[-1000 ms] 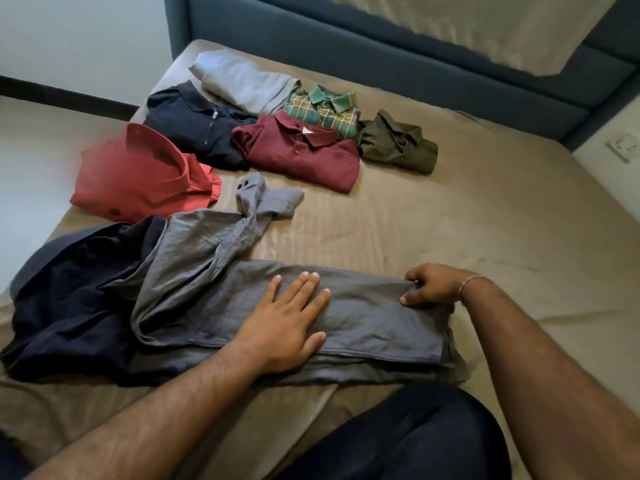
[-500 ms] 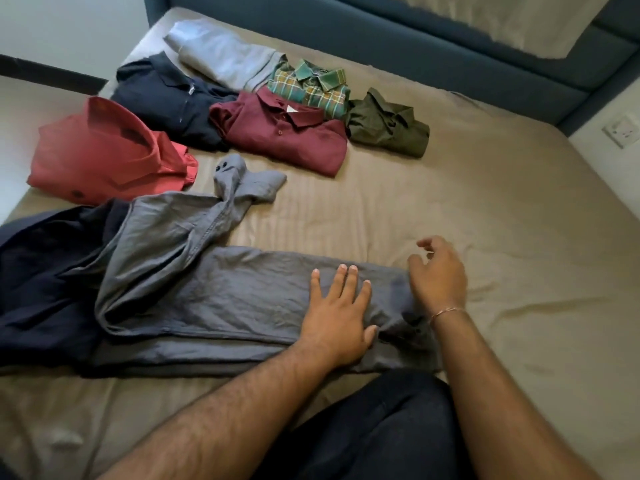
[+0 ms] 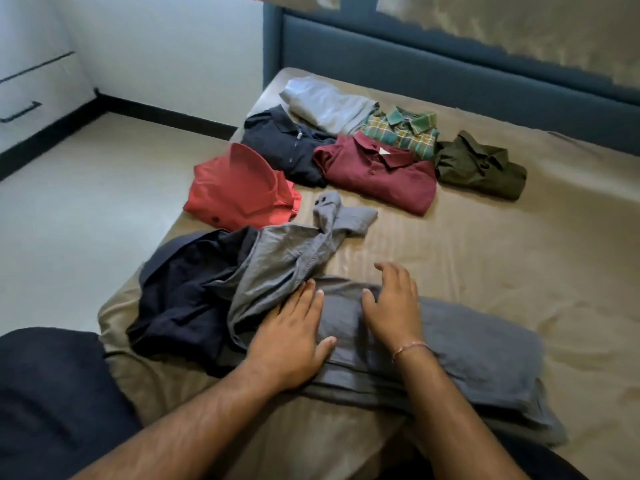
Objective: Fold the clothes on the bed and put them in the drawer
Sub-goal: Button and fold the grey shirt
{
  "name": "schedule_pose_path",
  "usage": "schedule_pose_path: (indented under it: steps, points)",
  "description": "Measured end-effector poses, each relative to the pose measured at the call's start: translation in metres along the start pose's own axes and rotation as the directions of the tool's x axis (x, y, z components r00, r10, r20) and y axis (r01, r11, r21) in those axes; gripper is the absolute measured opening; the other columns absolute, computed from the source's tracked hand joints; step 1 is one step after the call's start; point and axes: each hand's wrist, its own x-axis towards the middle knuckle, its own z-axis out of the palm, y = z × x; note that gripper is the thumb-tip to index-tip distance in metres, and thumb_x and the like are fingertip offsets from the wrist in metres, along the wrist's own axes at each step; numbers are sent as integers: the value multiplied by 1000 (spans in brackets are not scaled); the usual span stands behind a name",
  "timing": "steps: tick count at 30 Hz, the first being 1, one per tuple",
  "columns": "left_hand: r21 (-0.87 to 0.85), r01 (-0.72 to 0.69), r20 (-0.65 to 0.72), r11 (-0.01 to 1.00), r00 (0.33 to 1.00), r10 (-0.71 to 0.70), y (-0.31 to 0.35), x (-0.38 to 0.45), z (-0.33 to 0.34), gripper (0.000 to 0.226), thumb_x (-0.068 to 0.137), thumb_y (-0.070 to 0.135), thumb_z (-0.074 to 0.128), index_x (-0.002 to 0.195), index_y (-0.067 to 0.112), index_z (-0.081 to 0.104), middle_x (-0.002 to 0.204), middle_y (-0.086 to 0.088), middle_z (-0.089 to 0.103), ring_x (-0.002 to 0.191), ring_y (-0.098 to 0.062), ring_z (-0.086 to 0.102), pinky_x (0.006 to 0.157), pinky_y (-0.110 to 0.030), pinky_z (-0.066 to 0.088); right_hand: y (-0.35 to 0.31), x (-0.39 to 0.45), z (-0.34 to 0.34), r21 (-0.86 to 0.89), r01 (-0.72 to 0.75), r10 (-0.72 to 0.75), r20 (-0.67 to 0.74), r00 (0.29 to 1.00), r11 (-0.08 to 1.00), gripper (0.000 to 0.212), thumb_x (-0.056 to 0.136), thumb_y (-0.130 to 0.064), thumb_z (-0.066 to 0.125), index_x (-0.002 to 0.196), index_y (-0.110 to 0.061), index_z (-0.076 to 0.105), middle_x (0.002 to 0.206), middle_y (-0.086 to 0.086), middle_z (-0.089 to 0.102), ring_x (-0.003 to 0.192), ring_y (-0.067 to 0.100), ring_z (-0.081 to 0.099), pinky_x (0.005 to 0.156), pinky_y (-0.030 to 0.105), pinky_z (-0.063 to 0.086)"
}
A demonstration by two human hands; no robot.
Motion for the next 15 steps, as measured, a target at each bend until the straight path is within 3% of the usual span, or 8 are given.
schedule_pose_path:
  steps: [2,6,10,12,14,15]
  points:
    - [-83,20,-19,996,1000,-22,3,-2,1,88,102,64,34,167,15,-1,175,-5,-11,161,-16,-7,126,-29,-4,-17,18,9,-50,82,-79,47,996,995,53,92,-27,62,143,-19,50,158,7,37,143,31,37,119,45,34]
    - [-143,49,-58,988,997,-58,0,-9,0,87,102,62,35,167,18,-2,176,-2,-6,161,-16,3,128,-30,9,-42,55,16,-335,208,-165,151,975,919,37,94,-23,57,131,-25,57,172,4,9,149,31,24,115,50,36]
    - [-173,91,-42,981,994,-100,-14,-11,-7,86,103,62,35,167,19,-2,175,-3,5,160,-18,11,128,-30,10,-49,94,8,-483,264,-152,258,954,835,34,100,-29,47,131,-36,60,174,3,-2,158,29,5,123,50,19]
    - [-194,105,-24,975,993,-112,-17,-11,-12,87,103,62,36,167,18,-2,175,-5,6,160,-19,12,128,-32,9,-50,110,5,-516,333,-173,334,927,789,38,101,-30,46,136,-36,59,173,-1,9,159,25,6,126,51,8]
    - [-207,123,-5,971,992,-127,-17,-11,-16,87,103,61,37,167,17,-3,175,-7,5,160,-21,12,128,-32,9,-48,118,0,-521,383,-214,356,910,763,41,98,-24,49,136,-28,61,159,-2,40,152,22,26,126,51,8]
    - [-209,126,-2,970,992,-130,-16,-11,-17,88,103,60,38,167,16,-3,175,-7,5,160,-22,11,128,-33,8,-46,119,-5,-508,396,-252,329,910,765,38,94,-23,51,128,-26,68,143,-1,55,142,23,41,124,48,15]
